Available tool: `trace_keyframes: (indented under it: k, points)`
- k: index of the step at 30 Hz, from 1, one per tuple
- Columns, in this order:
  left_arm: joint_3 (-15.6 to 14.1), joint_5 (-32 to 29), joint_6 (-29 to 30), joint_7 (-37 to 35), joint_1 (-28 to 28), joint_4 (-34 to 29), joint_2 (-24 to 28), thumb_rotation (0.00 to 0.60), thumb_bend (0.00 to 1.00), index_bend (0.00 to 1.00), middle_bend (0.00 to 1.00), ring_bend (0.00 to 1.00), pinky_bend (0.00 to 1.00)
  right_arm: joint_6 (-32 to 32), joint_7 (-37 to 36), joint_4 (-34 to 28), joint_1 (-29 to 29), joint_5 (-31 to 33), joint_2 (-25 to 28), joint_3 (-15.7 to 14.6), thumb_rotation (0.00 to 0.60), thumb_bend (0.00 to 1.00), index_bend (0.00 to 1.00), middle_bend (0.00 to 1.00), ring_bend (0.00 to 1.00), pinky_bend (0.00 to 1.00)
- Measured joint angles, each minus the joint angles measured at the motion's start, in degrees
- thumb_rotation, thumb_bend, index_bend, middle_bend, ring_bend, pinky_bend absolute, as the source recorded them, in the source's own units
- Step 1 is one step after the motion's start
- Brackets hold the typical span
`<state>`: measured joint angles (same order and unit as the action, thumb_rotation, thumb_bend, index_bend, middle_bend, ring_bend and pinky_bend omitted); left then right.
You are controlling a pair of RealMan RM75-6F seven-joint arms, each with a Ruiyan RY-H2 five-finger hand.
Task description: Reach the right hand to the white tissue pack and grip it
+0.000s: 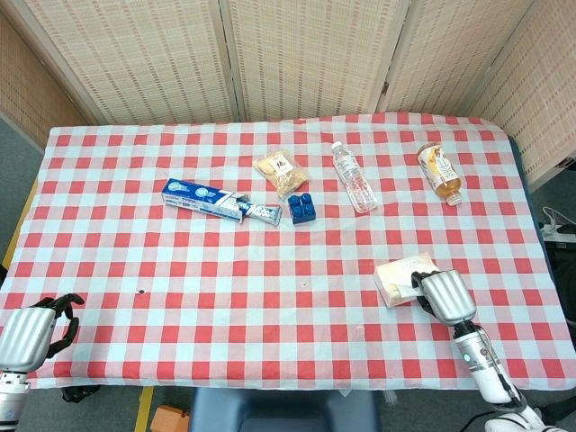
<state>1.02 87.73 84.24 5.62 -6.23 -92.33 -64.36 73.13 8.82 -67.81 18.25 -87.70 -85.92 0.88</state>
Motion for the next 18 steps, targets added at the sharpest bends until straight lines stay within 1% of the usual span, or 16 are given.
trace_keyframes:
  k: [1, 4, 6, 8, 11, 14, 18]
  points:
    - [0.0, 0.0, 0.0, 0.0, 0.0, 0.0, 0.0, 0.6, 0.49, 0.41, 0.55, 0.49, 0.69, -0.5, 0.3, -0.4, 0.0, 0.3, 0.3, -0.1, 0.6, 0.75, 0.61, 0.68, 0.69, 0.82]
    - [0.0, 0.0, 0.0, 0.0, 0.0, 0.0, 0.0, 0.6, 0.49, 0.41, 0.55, 0.51, 0.69, -1.9, 1.3, -1.6, -0.1, 1.1, 1.2, -0.3, 0.6, 0.73, 0.57, 0.68, 0.69, 0.82]
    - [0.0, 0.0, 0.0, 0.0, 0.0, 0.0, 0.0, 0.6, 0.49, 0.41, 0.55, 0.52, 0.69, -2.0, 1.4, -1.7, -0.1, 1.2, 1.3, -0.4, 0.6, 0.69, 0.54, 0.68, 0.69, 0.82]
    - [0.0, 0.0, 0.0, 0.1, 0.0, 0.0, 0.0, 0.6, 0.49, 0.41, 0.55, 0.52, 0.69, -2.3, 1.4, -1.9, -0.1, 1.3, 1.5, -0.5, 0.6, 0.63, 0.51, 0.68, 0.69, 0.82]
    - [0.0, 0.0, 0.0, 0.1, 0.0, 0.0, -0.1, 0.6, 0.49, 0.41, 0.55, 0.52, 0.69, -2.8, 1.4, -2.0, -0.1, 1.3, 1.8, -0.7, 0.6, 0.54, 0.49, 0.68, 0.69, 0.82]
    - [0.0, 0.1, 0.0, 0.1, 0.0, 0.0, -0.1, 0.6, 0.49, 0.41, 0.55, 0.53, 0.69, -3.3, 1.5, -2.4, -0.1, 1.6, 2.2, -0.8, 0.6, 0.47, 0.47, 0.68, 0.68, 0.82]
    - [0.0, 0.1, 0.0, 0.2, 0.0, 0.1, -0.1, 0.6, 0.49, 0.41, 0.55, 0.53, 0.69, -3.3, 1.5, -2.8, -0.2, 1.6, 2.5, -0.8, 0.6, 0.45, 0.47, 0.68, 0.68, 0.82]
